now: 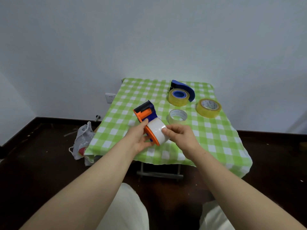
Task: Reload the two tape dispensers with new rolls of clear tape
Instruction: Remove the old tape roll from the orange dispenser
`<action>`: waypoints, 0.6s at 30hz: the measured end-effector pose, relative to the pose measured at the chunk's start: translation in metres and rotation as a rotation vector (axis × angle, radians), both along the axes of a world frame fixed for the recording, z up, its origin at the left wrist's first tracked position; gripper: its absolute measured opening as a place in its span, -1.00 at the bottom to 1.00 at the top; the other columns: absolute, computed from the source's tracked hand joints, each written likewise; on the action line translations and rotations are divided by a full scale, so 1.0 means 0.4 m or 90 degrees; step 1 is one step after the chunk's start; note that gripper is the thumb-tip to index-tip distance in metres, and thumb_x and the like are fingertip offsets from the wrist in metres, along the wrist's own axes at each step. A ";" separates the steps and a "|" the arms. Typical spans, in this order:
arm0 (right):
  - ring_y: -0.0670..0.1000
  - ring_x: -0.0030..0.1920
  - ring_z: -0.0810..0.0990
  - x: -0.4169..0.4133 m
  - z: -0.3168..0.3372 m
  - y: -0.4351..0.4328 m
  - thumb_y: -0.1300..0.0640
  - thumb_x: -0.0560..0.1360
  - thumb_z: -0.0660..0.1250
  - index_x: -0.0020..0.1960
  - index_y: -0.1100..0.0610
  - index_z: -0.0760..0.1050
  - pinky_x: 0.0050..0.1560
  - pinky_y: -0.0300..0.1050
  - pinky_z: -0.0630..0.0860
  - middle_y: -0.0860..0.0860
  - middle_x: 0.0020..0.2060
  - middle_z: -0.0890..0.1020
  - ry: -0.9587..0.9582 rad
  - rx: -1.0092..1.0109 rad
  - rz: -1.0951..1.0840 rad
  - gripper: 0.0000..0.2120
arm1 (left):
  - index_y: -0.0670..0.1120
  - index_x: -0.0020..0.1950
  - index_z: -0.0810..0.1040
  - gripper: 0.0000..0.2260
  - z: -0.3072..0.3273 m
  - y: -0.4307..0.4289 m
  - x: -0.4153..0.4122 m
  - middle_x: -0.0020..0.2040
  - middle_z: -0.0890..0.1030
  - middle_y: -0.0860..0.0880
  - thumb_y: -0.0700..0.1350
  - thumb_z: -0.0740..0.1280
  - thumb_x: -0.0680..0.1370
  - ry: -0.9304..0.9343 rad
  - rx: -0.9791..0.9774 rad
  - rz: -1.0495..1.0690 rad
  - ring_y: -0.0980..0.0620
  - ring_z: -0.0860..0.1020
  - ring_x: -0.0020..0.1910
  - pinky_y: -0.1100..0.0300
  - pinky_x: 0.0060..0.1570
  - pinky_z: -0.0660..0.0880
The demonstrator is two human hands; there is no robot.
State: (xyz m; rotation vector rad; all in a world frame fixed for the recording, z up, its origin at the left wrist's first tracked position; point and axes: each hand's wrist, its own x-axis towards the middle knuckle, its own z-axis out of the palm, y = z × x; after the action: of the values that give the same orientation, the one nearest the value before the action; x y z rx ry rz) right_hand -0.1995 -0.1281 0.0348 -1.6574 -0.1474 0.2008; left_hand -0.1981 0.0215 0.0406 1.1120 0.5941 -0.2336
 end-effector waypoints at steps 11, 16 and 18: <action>-0.15 -0.23 0.55 0.043 0.008 -0.040 0.25 0.46 0.39 -0.15 0.15 0.60 -0.22 -0.41 0.49 -0.06 -0.27 0.62 0.004 0.054 -0.146 -0.96 | -0.06 -0.09 0.46 -0.83 0.012 0.039 0.016 -0.14 0.56 -0.07 -0.03 0.17 0.63 -0.040 0.037 0.104 -0.05 0.54 -0.16 -0.10 -0.02 0.48; -0.12 -0.08 0.59 0.111 0.032 -0.020 0.26 0.43 0.42 0.10 0.26 0.60 -0.13 -0.45 0.45 0.02 -0.07 0.65 -0.045 -0.063 -0.122 -0.75 | -0.07 0.03 0.48 -0.80 0.013 0.099 0.048 -0.12 0.58 -0.09 -0.01 0.13 0.64 -0.034 0.048 0.182 -0.11 0.57 -0.11 -0.11 -0.03 0.53; -0.05 0.03 0.58 0.145 0.030 0.007 0.27 0.43 0.41 0.12 0.28 0.59 0.03 -0.31 0.43 0.07 0.01 0.65 -0.069 -0.128 -0.101 -0.73 | -0.07 0.06 0.47 -0.80 0.014 0.122 0.067 -0.10 0.59 -0.10 0.00 0.13 0.64 -0.027 0.056 0.196 -0.14 0.57 -0.06 -0.14 0.05 0.53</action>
State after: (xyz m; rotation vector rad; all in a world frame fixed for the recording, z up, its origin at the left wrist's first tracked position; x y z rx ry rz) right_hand -0.1415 -0.1252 0.0467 -1.8717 -0.0778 0.0053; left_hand -0.1711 0.0702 0.0462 1.0904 0.7336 0.0831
